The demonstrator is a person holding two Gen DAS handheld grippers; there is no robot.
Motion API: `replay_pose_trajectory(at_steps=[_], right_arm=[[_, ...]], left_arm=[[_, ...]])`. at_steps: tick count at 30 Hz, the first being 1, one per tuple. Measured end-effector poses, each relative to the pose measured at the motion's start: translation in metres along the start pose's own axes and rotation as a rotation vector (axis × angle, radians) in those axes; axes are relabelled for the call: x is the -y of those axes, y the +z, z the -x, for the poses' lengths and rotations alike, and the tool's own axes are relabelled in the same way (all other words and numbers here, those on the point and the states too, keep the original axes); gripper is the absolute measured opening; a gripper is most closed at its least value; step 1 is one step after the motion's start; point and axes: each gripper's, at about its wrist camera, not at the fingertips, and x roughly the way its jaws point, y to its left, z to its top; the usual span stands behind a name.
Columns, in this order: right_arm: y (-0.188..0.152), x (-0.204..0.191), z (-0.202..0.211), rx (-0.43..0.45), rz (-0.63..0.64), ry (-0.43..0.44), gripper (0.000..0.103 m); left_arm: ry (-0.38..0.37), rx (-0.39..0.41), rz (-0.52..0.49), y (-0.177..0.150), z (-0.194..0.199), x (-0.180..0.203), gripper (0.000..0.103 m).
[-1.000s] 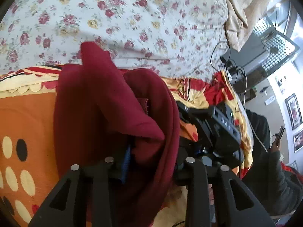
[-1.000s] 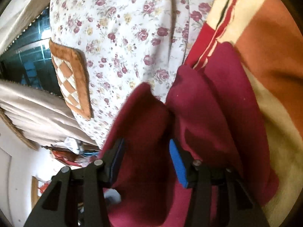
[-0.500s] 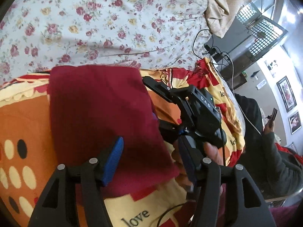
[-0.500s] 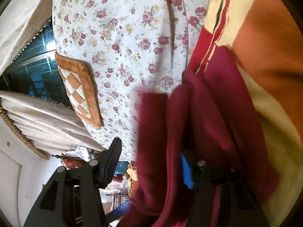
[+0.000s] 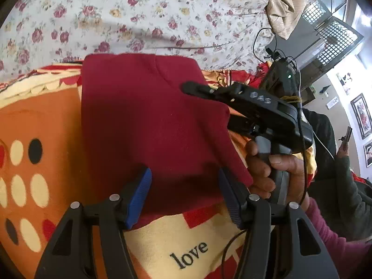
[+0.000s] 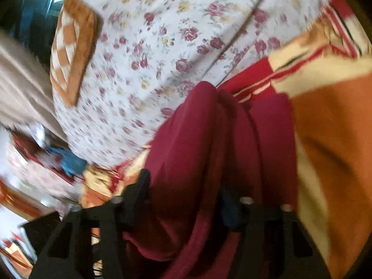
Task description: Fold small clothes
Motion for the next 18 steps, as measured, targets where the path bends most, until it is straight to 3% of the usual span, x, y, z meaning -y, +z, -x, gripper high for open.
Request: replay_pose_trajectory(at_steps=[1, 3, 9, 13, 16, 18], right_arm=[[0.001, 0.000, -0.001, -0.002, 0.022, -0.028, 0.021], [-0.001, 0.003, 0.004, 0.008, 0.038, -0.031, 0.017], [0.000, -0.001, 0.041, 0.122, 0.109, -0.088, 0.014], [0.005, 0.020, 0.025, 0.084, 0.075, -0.189, 0.014], [0.002, 0.017, 0.035, 0.099, 0.081, -0.173, 0.026], [0.000, 0.008, 0.050, 0.118, 0.080, -0.220, 0.051]], left_arm=[[-0.002, -0.001, 0.005, -0.001, -0.002, -0.001, 0.049], [-0.004, 0.001, 0.016, -0.003, -0.004, -0.001, 0.049], [-0.016, 0.017, 0.006, -0.006, 0.001, 0.007, 0.049], [0.026, 0.024, 0.007, -0.009, -0.004, 0.006, 0.049], [0.060, 0.031, 0.010, -0.009, -0.004, 0.005, 0.049], [0.109, 0.040, -0.014, -0.010, -0.002, 0.007, 0.049]])
